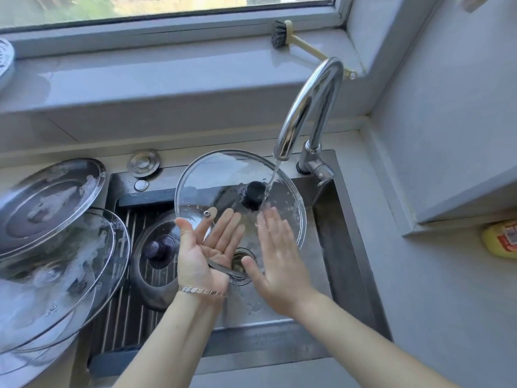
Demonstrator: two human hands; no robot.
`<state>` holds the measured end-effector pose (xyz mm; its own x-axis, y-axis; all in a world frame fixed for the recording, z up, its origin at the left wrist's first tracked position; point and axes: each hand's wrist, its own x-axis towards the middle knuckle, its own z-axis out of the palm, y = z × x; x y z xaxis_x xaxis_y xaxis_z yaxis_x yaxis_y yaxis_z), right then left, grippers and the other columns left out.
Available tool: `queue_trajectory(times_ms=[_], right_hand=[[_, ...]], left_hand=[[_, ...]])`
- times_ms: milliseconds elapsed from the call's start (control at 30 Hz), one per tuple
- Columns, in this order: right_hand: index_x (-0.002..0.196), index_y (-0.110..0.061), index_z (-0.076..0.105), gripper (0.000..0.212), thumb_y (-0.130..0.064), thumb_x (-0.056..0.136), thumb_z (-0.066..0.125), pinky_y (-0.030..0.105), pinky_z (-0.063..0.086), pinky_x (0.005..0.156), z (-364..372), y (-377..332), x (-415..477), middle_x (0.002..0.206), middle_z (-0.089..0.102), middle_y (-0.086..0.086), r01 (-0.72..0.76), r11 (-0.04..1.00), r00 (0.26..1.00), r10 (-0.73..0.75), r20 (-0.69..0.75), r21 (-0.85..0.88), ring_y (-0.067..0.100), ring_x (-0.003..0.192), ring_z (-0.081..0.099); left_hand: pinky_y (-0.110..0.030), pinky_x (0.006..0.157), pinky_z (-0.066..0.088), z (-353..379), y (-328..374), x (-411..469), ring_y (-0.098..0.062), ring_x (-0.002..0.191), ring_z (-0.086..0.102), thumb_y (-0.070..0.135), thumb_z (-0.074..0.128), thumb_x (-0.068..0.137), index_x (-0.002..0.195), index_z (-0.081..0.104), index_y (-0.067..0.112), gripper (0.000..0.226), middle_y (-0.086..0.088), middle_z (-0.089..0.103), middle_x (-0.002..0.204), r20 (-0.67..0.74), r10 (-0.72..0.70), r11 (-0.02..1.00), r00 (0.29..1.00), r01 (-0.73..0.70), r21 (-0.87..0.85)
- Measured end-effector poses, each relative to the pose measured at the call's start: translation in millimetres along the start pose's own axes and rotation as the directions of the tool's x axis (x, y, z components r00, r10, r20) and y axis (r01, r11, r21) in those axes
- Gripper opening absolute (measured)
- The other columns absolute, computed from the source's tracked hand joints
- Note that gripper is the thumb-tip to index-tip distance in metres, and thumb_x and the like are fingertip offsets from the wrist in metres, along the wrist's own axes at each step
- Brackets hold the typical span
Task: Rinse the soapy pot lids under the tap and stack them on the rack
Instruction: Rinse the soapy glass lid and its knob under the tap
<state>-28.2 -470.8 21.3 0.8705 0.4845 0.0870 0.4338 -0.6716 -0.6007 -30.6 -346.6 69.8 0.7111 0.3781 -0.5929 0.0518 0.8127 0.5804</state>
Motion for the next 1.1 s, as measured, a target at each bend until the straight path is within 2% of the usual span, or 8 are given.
queue_trajectory(times_ms=[33, 133, 200, 367, 500, 700, 933, 1100], right_hand=[[0.148, -0.010, 0.000, 0.076, -0.060, 0.091, 0.008, 0.027, -0.010, 0.116, -1.1, 3.8, 2.5, 0.155, -0.006, 0.002, 0.020, 1.000, 1.000, -0.020, -0.007, -0.001, 0.008, 0.143, -0.014], [0.149, -0.011, -0.001, 0.076, -0.056, 0.089, 0.009, 0.027, -0.008, 0.117, -15.7, 28.4, 35.4, 0.157, -0.010, 0.000, -0.344, 0.931, 0.938, 0.346, 0.000, 0.120, 0.008, 0.143, -0.012], [0.149, -0.009, -0.001, 0.075, -0.052, 0.087, 0.007, 0.027, -0.008, 0.117, -22.6, 26.2, 44.8, 0.158, -0.008, 0.004, -0.442, 0.890, 0.897, 0.443, 0.016, 0.111, 0.011, 0.144, -0.010], [0.147, -0.003, 0.013, 0.082, -0.062, 0.090, 0.006, 0.028, -0.009, 0.116, -1.5, -8.6, 12.3, 0.153, 0.000, 0.009, 0.012, 1.000, 1.000, -0.012, 0.024, -0.015, 0.014, 0.143, -0.007], [0.149, -0.010, -0.001, 0.068, -0.048, 0.096, 0.017, 0.027, -0.008, 0.117, -20.6, 29.0, 39.0, 0.157, -0.010, 0.004, -0.349, 0.935, 0.936, 0.345, 0.064, 0.063, 0.011, 0.144, -0.011], [0.145, -0.005, 0.023, 0.071, -0.053, 0.094, 0.013, 0.026, -0.007, 0.115, -4.2, 1.2, 10.3, 0.151, 0.005, 0.004, 0.074, 0.996, 0.997, -0.073, 0.027, -0.040, 0.010, 0.142, -0.002], [0.148, -0.011, 0.018, 0.062, -0.033, 0.090, 0.019, 0.029, 0.003, 0.119, -33.5, 36.8, 65.9, 0.157, 0.014, 0.002, -0.253, 0.948, 0.963, 0.266, -0.045, 0.194, 0.007, 0.144, 0.006], [0.145, -0.010, 0.027, 0.054, -0.030, 0.095, 0.023, 0.027, 0.004, 0.118, -45.3, 54.9, 74.3, 0.153, 0.018, -0.001, 0.149, 0.986, 0.978, -0.159, 0.138, 0.081, 0.009, 0.142, 0.010]], left_hand=[[-0.037, 0.071, 0.058, 0.3, 0.5, -0.7, -0.025, 0.074, 0.073, 0.056, 0.033, 0.089, 0.087, 0.060, 0.008, 0.056, -0.015, 0.074, 0.079, 0.001, -0.003, 1.000, 1.000, 0.003, -0.004], [-0.039, 0.070, 0.057, 0.4, -1.8, -5.6, -0.026, 0.073, 0.073, 0.056, 0.034, 0.090, 0.089, 0.060, 0.006, 0.056, -0.016, 0.074, 0.078, 0.002, -0.008, 1.000, 1.000, 0.008, -0.007], [-0.040, 0.070, 0.057, 1.9, -3.7, -7.4, -0.026, 0.073, 0.073, 0.055, 0.034, 0.090, 0.089, 0.061, 0.006, 0.057, -0.016, 0.074, 0.078, -0.003, -0.008, 1.000, 1.000, 0.008, -0.003], [-0.038, 0.069, 0.057, 3.3, 1.8, -3.6, -0.025, 0.070, 0.073, 0.056, 0.036, 0.090, 0.089, 0.060, 0.007, 0.055, -0.014, 0.074, 0.076, -0.030, -0.009, 1.000, 1.000, 0.008, -0.030], [-0.038, 0.065, 0.057, -3.9, 6.7, -7.9, -0.025, 0.066, 0.072, 0.056, 0.036, 0.089, 0.086, 0.061, 0.005, 0.057, -0.016, 0.073, 0.073, -0.060, -0.019, 0.998, 0.998, 0.016, -0.061], [-0.035, 0.065, 0.058, -1.9, 5.4, -6.3, -0.025, 0.068, 0.072, 0.056, 0.035, 0.090, 0.087, 0.060, 0.006, 0.057, -0.015, 0.074, 0.075, -0.044, -0.034, 0.999, 0.998, 0.033, -0.027], [-0.035, 0.059, 0.059, -4.7, 8.1, -12.5, -0.026, 0.065, 0.072, 0.053, 0.033, 0.090, 0.085, 0.060, 0.002, 0.058, -0.017, 0.073, 0.071, 0.003, -0.064, 0.995, 0.998, 0.063, 0.071], [-0.031, 0.048, 0.058, -9.1, 13.9, -12.2, -0.025, 0.059, 0.071, 0.052, 0.032, 0.091, 0.082, 0.058, -0.001, 0.060, -0.018, 0.072, 0.066, -0.009, -0.109, 0.980, 0.994, 0.109, 0.168]])
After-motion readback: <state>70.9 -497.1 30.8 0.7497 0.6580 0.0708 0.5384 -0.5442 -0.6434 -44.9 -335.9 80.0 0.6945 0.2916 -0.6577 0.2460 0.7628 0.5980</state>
